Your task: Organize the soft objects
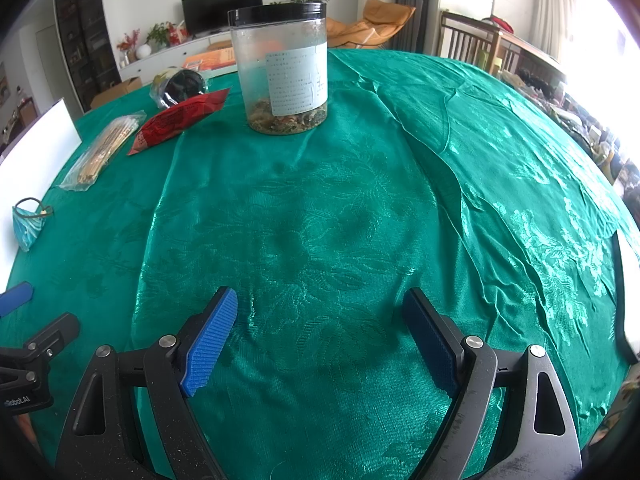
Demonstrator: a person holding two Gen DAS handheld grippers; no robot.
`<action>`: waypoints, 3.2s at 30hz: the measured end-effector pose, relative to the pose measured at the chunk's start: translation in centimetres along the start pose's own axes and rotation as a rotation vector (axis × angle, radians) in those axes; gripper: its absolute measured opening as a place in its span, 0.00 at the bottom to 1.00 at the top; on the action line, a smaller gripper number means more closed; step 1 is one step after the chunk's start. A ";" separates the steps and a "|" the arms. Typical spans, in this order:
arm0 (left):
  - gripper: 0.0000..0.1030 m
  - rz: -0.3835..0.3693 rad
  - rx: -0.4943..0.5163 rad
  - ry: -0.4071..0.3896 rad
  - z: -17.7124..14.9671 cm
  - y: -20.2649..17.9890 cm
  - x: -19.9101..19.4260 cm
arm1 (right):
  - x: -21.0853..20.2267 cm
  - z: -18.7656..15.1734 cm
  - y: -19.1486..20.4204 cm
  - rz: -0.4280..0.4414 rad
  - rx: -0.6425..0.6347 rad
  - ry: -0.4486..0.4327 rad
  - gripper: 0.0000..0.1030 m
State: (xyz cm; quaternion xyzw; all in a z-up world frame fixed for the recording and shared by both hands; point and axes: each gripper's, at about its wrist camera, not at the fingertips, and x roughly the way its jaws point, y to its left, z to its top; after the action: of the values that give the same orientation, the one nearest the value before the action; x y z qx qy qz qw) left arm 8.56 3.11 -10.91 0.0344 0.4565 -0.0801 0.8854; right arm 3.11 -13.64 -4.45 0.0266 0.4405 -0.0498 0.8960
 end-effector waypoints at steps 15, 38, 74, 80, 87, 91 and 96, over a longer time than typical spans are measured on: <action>1.00 -0.001 0.000 -0.001 0.0 0.0 0.0 | 0.0 0.0 0.0 -0.002 0.000 0.000 0.85; 1.00 -0.026 -0.010 -0.010 0.2 0.1 -0.1 | 10.9 16.3 18.6 0.194 -0.839 0.182 0.80; 1.00 -0.011 0.004 -0.004 0.1 -0.1 0.1 | 1.3 4.3 -6.6 -0.011 0.042 -0.013 0.77; 1.00 -0.010 0.004 -0.004 0.1 -0.1 0.1 | 2.0 3.2 -6.6 -0.027 0.031 0.005 0.81; 1.00 -0.005 0.003 -0.001 0.1 -0.1 0.2 | 1.8 2.8 -6.0 -0.018 0.023 0.010 0.86; 1.00 -0.004 -0.002 0.075 1.0 -0.1 0.5 | 1.9 2.7 -6.0 -0.018 0.023 0.010 0.87; 1.00 -0.106 -0.094 0.127 7.7 1.6 -0.1 | 1.8 2.7 -6.0 -0.019 0.023 0.010 0.87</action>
State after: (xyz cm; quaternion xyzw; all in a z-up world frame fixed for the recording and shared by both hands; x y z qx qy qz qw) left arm 14.99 3.63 -6.36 -0.0266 0.5162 -0.1030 0.8498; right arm 5.70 -19.93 -4.27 0.0331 0.4447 -0.0631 0.8929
